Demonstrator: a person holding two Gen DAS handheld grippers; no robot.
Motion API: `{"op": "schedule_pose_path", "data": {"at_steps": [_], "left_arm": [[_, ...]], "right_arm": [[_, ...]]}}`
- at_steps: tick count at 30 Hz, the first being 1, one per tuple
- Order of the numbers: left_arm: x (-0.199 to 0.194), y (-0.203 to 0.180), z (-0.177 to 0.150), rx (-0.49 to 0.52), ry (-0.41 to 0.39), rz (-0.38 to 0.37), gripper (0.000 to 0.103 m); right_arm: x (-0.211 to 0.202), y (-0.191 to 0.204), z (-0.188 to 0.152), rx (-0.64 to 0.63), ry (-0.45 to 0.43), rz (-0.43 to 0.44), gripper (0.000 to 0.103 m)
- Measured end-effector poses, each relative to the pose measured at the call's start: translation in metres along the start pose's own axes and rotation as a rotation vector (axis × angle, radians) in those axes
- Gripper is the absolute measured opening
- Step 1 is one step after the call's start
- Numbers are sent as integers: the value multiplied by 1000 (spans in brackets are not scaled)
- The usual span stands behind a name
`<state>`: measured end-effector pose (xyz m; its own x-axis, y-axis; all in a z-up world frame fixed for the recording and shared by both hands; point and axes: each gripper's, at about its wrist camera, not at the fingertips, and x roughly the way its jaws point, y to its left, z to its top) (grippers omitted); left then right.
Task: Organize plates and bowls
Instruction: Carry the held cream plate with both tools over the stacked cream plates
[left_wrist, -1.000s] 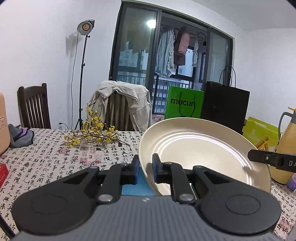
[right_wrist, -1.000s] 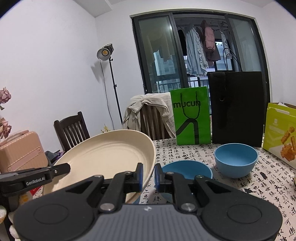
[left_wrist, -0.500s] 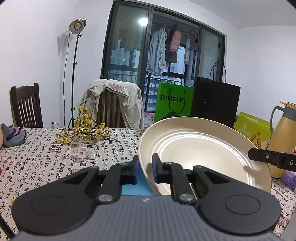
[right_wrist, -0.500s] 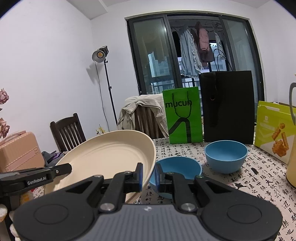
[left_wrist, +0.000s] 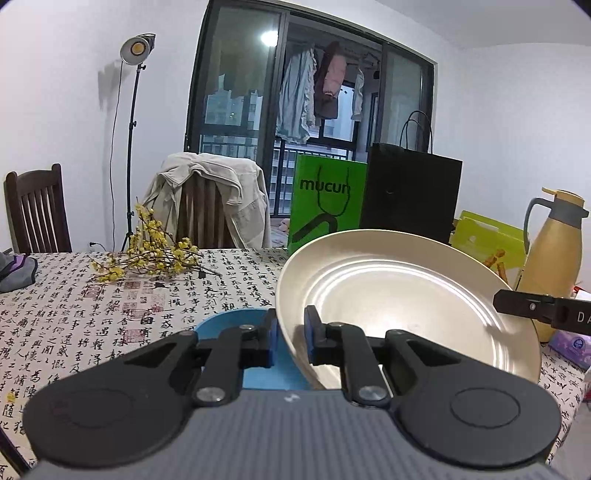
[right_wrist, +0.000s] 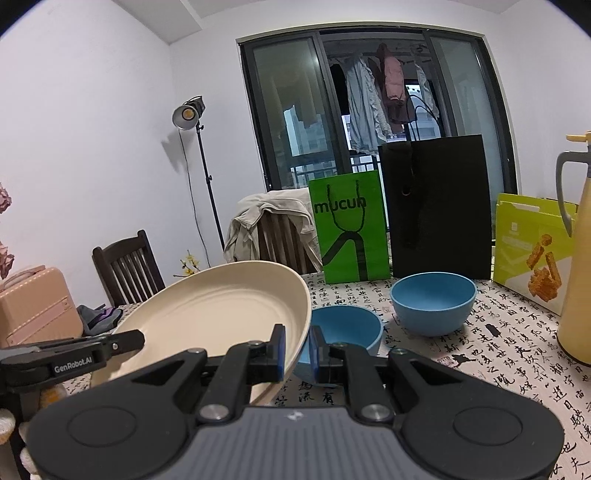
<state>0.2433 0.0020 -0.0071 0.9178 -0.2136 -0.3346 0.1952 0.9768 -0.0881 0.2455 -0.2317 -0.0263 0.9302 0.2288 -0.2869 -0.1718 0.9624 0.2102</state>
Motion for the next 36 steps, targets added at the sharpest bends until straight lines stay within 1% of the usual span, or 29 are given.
{"op": "schedule_pose_path", "data": {"at_steps": [19, 24, 36], "left_arm": [[3, -12, -14, 16, 19, -56, 15], [5, -15, -18, 29, 24, -63, 15], [10, -19, -31, 44, 61, -83, 15]], "right_arm": [[-20, -10, -17, 5, -18, -44, 13], [-23, -14, -22, 11, -10, -52, 13], [-25, -23, -37, 27, 19, -72, 13]]}}
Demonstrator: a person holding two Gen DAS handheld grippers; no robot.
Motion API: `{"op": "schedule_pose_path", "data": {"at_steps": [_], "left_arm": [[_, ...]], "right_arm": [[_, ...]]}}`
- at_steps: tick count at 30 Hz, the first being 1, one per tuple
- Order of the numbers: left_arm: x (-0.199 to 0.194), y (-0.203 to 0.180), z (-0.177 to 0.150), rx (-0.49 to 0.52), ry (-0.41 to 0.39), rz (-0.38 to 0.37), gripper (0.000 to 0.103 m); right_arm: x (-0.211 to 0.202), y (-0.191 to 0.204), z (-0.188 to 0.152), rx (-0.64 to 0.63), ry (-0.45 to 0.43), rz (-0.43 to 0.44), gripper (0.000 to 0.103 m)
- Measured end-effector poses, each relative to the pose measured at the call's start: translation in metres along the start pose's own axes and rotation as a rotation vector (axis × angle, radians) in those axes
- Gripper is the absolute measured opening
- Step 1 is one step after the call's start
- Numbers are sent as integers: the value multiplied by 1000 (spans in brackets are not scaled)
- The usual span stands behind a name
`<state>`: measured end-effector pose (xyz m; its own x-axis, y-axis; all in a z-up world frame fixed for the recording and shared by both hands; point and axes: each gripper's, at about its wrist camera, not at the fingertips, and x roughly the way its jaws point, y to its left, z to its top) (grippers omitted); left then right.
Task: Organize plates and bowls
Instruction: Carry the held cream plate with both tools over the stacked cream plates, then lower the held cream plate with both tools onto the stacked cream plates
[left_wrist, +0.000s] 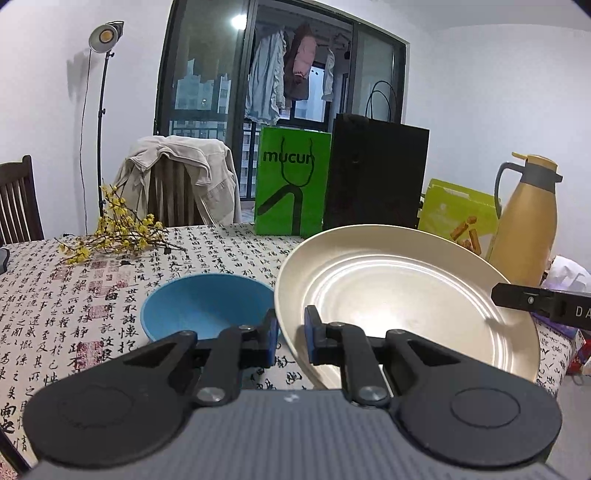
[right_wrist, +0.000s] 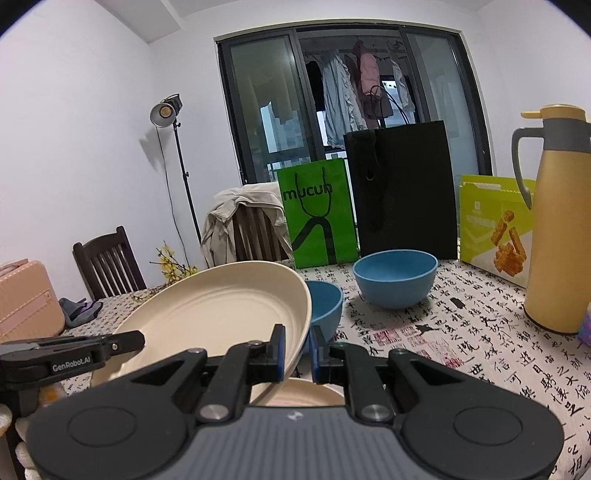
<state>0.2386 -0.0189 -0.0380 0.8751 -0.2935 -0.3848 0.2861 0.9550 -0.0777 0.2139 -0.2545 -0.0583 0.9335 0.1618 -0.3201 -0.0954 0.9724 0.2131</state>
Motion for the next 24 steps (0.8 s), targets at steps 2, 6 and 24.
{"op": "schedule_pose_path", "data": {"at_steps": [2, 6, 24], "left_arm": [[1, -1, -2, 2, 7, -3, 15], [4, -3, -6, 8, 18, -7, 15], [14, -7, -25, 26, 73, -19, 15]], "right_arm": [[1, -1, -2, 2, 6, -4, 13], [1, -5, -7, 6, 17, -10, 13], [5, -16, -25, 32, 70, -22, 13]]}}
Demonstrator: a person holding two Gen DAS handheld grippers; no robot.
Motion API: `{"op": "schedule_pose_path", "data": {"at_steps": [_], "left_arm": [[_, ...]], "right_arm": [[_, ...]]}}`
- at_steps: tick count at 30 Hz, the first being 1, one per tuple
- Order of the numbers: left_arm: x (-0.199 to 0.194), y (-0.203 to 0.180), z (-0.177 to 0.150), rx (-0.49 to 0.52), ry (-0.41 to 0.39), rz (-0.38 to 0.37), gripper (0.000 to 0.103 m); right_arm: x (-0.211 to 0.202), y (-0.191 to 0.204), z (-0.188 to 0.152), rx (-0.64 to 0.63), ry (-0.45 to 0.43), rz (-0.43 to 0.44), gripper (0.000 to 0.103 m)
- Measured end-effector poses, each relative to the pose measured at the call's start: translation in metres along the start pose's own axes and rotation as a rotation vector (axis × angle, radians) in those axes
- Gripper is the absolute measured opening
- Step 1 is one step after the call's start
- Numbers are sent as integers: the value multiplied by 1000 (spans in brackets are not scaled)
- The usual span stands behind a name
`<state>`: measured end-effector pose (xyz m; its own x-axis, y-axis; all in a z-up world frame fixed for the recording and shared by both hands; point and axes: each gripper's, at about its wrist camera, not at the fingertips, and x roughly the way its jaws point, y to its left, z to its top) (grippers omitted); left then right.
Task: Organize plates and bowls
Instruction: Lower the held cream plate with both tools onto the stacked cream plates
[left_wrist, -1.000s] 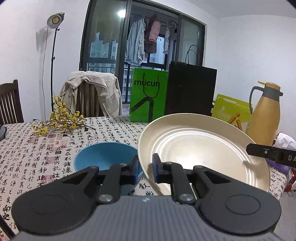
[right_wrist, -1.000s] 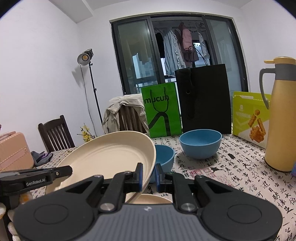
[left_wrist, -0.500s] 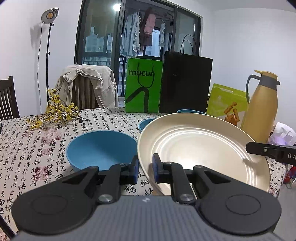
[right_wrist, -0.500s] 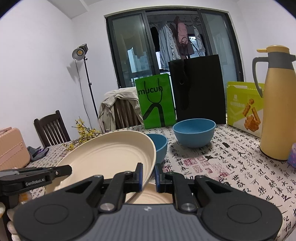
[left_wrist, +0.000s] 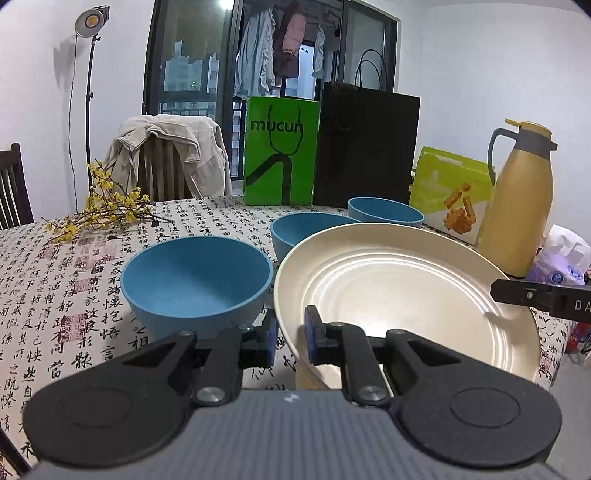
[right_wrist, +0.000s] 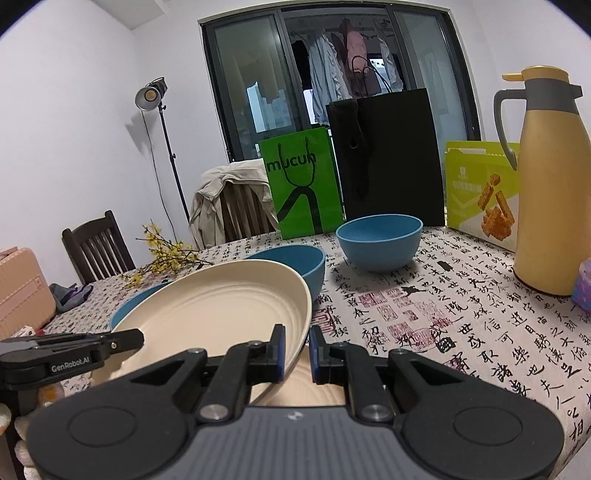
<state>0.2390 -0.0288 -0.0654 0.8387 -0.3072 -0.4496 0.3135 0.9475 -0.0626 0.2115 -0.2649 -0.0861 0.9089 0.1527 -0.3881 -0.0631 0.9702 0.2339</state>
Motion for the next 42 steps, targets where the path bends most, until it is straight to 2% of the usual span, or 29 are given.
{"op": "schedule_pose_path", "data": {"at_steps": [42], "left_arm": [[19, -3, -29, 22, 99, -1, 15]], "right_arm": [[13, -9, -30, 13, 116, -27, 13]]}}
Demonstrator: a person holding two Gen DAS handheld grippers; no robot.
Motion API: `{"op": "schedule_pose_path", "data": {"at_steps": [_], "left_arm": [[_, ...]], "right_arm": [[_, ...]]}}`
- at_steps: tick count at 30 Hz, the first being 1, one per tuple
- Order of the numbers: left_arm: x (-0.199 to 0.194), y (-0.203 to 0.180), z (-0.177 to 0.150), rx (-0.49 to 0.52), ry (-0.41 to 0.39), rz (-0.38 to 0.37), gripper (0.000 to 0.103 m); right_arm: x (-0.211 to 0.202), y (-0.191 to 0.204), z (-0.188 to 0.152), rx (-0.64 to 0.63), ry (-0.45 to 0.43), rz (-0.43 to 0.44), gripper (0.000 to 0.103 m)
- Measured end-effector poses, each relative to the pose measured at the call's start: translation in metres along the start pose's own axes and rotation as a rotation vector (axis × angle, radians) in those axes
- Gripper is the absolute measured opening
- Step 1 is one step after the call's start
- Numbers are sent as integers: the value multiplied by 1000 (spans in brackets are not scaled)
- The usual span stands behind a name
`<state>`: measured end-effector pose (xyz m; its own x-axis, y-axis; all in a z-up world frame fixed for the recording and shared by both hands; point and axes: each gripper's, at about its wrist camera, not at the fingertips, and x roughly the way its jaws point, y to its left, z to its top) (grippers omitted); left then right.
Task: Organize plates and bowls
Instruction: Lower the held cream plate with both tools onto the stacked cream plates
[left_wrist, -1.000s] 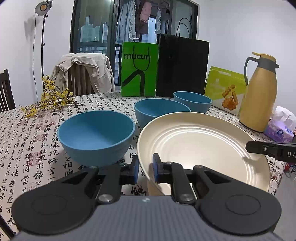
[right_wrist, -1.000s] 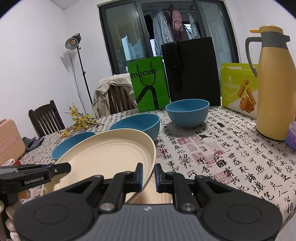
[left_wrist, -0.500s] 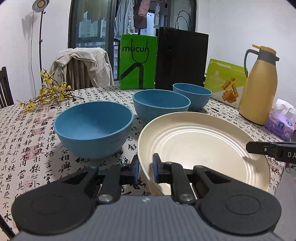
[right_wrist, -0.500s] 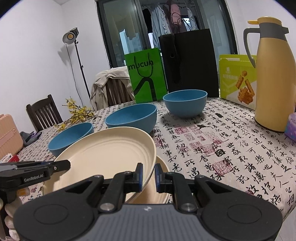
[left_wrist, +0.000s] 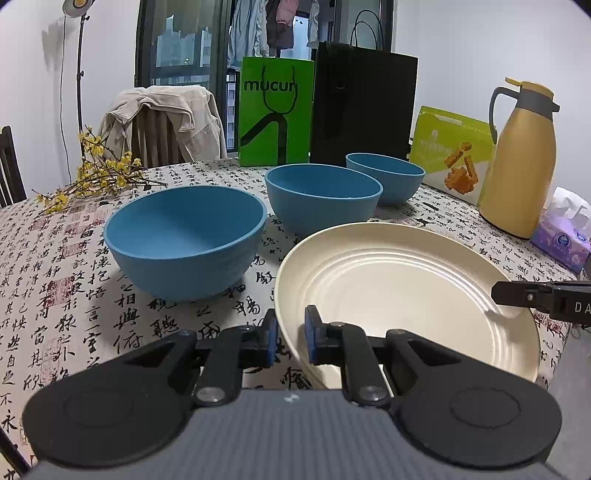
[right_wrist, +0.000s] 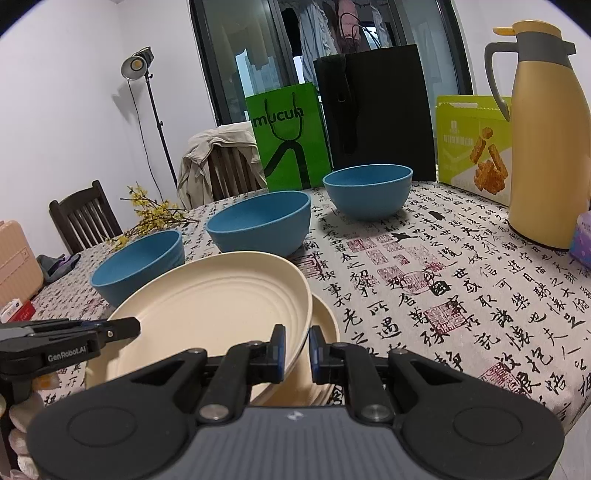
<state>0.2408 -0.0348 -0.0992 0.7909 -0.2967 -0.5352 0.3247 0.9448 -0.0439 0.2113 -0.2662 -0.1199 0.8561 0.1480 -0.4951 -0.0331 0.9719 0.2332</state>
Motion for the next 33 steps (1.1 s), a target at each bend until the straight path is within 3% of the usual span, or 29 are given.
{"op": "schedule_pose_path", "data": {"at_steps": [25, 33], "left_arm": [[1, -11, -6, 39, -2, 7, 16], [5, -13, -8, 49, 5, 5, 17]], "right_arm": [[-5, -4, -7, 3, 10, -13, 13], [-8, 1, -8, -40, -3, -52, 13]]}}
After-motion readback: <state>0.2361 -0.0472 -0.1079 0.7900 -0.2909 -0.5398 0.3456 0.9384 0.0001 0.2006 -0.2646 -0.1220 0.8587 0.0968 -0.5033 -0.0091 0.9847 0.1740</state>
